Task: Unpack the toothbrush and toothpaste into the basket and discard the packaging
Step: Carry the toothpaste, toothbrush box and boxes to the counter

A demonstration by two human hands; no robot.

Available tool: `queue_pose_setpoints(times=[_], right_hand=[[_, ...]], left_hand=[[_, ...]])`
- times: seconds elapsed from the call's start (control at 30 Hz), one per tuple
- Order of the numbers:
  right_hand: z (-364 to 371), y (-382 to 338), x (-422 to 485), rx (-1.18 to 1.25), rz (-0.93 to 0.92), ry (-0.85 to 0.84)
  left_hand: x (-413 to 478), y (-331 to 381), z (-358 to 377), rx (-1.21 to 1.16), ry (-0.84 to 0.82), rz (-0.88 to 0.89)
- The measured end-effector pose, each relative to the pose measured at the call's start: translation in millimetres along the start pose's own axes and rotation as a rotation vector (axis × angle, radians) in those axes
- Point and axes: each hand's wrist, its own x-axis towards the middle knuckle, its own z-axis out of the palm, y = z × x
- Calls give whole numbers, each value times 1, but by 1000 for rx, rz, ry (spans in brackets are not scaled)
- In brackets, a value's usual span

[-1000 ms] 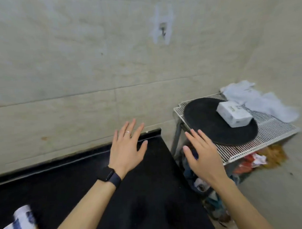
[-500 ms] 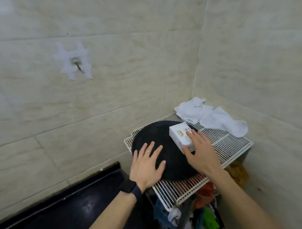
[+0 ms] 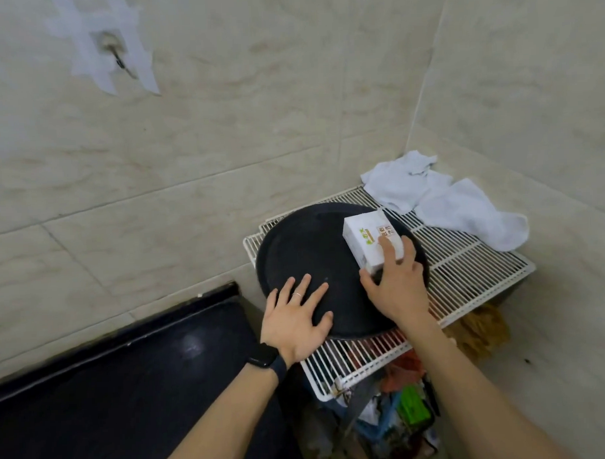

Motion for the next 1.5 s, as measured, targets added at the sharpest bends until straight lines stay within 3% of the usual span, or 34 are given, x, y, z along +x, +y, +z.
queue_pose_setpoints(times=[0.17,0.3,0.5,0.83,1.23,1.5], right_hand=[[-2,-1,4,35,16,-16],[-23,-2,11,251,76,-74],[-51,-36,-22,444,-10,-6],[5,-168,-124,621,-378,-129],[125,-337,-306,520,-562,-577],[207,-414,-408,425,-595,-653]], left_hand=[[-1,0,-3,-8,-34,3],[-1,-3,-14,-59,-89,42],[-28,-44,-53,-150,100,45],[-148,-188,-83,-88,265,-312],[-397,-360,-52,-143,284,-766],[-518,-452,-26,-157,257,-953]])
